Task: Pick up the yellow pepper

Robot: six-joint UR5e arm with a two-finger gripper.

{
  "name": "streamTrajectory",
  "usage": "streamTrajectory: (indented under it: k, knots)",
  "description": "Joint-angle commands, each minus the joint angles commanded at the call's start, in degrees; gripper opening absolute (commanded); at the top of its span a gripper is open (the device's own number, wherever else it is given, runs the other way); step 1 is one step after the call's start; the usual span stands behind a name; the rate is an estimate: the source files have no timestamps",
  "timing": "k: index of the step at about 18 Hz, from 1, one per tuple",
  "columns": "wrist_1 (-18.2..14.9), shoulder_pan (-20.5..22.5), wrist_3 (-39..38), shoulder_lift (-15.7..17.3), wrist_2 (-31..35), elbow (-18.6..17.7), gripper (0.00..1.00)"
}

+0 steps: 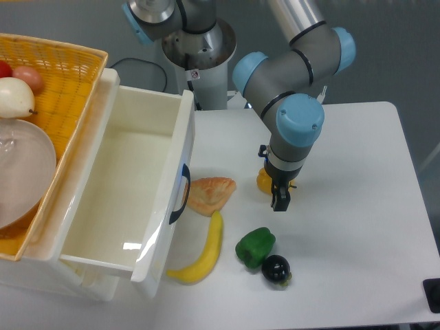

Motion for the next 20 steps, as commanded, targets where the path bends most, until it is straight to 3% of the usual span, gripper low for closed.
streamTrajectory:
  k: [6,12,20]
  knots:
    - [2.0,1.5,2.3,-0.1,-0.2,-2.0,1.0]
    - [2.0,4.0,6.9,-1.1,-0.3,-3.2,1.0]
    - [2.0,4.3,9.3,-2.3,-0.4,-3.5,1.0]
